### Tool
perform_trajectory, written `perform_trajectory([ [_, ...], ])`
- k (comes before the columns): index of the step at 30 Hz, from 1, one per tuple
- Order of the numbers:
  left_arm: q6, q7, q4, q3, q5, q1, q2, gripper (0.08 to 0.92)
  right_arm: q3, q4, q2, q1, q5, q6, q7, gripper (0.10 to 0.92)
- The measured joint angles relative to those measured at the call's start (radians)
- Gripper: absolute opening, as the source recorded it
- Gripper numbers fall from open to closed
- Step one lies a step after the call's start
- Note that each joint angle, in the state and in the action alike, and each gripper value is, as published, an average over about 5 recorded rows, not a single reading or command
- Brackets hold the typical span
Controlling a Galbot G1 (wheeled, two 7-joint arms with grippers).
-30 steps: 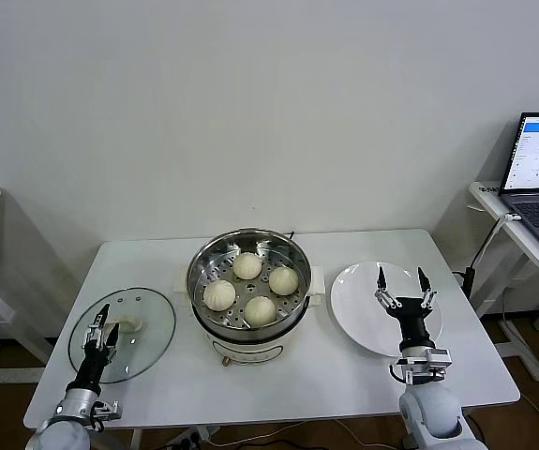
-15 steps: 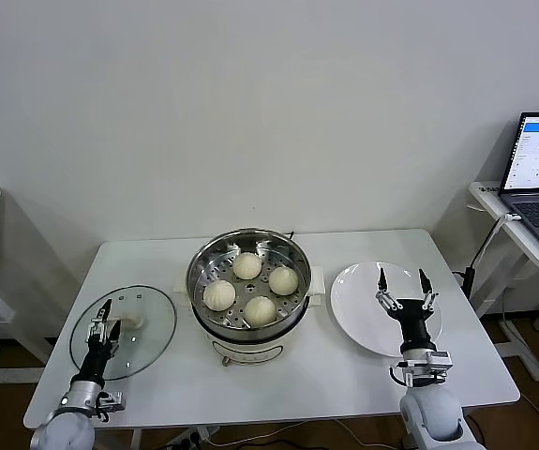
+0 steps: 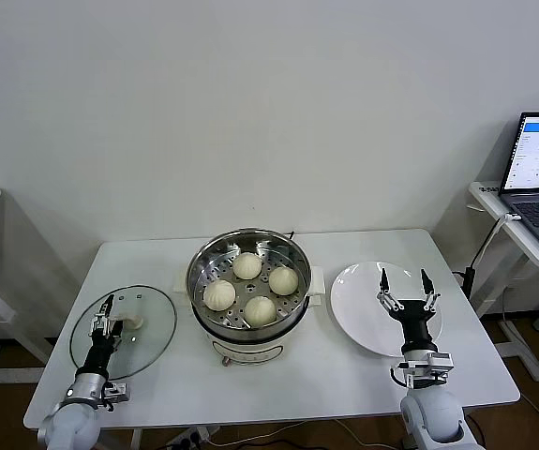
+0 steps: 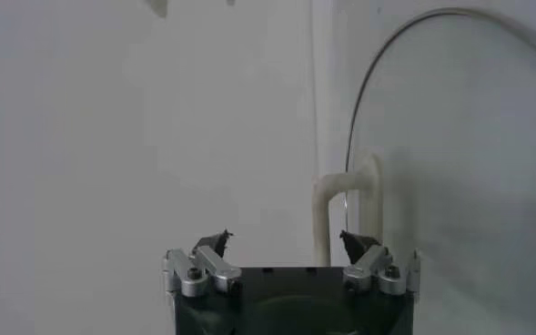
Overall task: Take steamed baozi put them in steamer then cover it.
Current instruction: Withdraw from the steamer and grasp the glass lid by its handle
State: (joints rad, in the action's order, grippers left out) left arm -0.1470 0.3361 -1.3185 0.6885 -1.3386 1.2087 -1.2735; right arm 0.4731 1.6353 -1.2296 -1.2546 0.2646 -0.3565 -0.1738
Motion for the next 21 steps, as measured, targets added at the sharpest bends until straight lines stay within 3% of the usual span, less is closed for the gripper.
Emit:
perform_trajectory([
  [4,0.003,-0.007,0.007,-0.001,0.001,-0.009,-0.001,0.740,-0.002,0.001,-0.006,0.005,-0.003,0.000,-0.001,0.823],
  [21,0.002,-0.023,0.047,0.002,0.020,-0.024,0.003,0.247,-0.003,0.009,-0.019,0.010,-0.014,-0.001,-0.007,0.823],
])
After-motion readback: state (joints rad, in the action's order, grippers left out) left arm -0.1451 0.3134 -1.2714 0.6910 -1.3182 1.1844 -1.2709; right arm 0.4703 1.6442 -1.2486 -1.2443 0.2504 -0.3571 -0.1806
